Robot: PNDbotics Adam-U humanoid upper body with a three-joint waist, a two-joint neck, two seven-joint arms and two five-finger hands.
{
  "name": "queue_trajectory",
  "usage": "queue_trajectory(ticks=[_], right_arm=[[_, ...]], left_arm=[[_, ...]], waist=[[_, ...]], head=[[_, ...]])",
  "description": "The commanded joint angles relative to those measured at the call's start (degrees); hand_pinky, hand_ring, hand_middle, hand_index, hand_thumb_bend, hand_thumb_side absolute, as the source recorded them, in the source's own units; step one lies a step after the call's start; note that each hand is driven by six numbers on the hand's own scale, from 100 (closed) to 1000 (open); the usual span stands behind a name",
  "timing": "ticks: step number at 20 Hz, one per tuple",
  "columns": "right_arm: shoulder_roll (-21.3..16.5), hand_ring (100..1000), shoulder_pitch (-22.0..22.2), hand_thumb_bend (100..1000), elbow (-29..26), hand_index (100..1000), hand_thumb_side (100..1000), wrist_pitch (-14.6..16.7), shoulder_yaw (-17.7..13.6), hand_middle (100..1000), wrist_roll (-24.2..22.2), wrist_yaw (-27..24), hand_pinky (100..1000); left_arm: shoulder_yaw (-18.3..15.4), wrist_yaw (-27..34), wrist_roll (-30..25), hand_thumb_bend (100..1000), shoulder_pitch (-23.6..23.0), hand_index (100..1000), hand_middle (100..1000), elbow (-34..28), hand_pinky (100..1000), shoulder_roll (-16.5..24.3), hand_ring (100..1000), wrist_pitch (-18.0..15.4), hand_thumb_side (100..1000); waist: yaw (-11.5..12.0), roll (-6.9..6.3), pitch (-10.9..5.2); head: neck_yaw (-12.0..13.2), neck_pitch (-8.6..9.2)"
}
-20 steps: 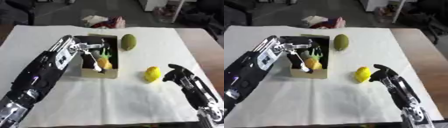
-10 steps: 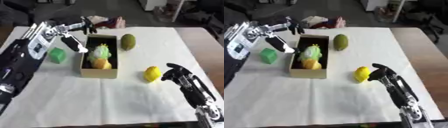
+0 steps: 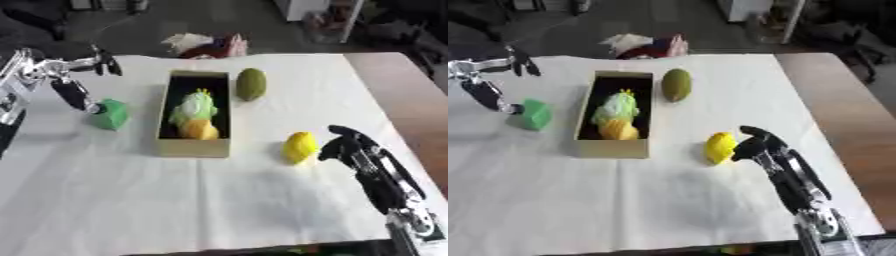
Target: Pick up objects on the table and place them in the box.
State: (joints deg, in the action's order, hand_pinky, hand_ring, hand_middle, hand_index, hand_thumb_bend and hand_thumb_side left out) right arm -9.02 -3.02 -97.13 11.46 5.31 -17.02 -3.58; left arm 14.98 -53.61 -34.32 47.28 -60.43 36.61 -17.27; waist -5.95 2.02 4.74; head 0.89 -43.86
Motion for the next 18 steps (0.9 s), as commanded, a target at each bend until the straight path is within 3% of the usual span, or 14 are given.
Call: queue_trajectory(ticks=[1,9,18], right_arm=[[-1.1,611,-0.6,100,-0.7,862,724,0.1,-0.4,585,0.0,0.3,747],[-1.0,610,-0.8,100,-0.7,862,725,0.2,-0.3,585,0.0,0.1,747],[-0.7,610,-1.3,100,-0.8,862,728,0.1,-0.2,584,0.0,-0.1,746]], left_arm=[[-1.8,-4.9,2.5,546,0.7,816,736,1.7,767,1.7,729,-0.8,100],[-2.8,-9.0,9.2,532,0.8,817,741,5.4,777,-0.4,739,-4.0,100],[-3.9,-9.3,11.9,518,1.3,822,753,8.5,785,-2.4,752,-4.3,100]], waist=[[0.0,0.03,-0.74],[-0.4,0.45,-0.32],[-1.4,0.86,0.52]], head=[[-0.1,-0.26],[-0.2,-0.26],[0.7,-0.26]])
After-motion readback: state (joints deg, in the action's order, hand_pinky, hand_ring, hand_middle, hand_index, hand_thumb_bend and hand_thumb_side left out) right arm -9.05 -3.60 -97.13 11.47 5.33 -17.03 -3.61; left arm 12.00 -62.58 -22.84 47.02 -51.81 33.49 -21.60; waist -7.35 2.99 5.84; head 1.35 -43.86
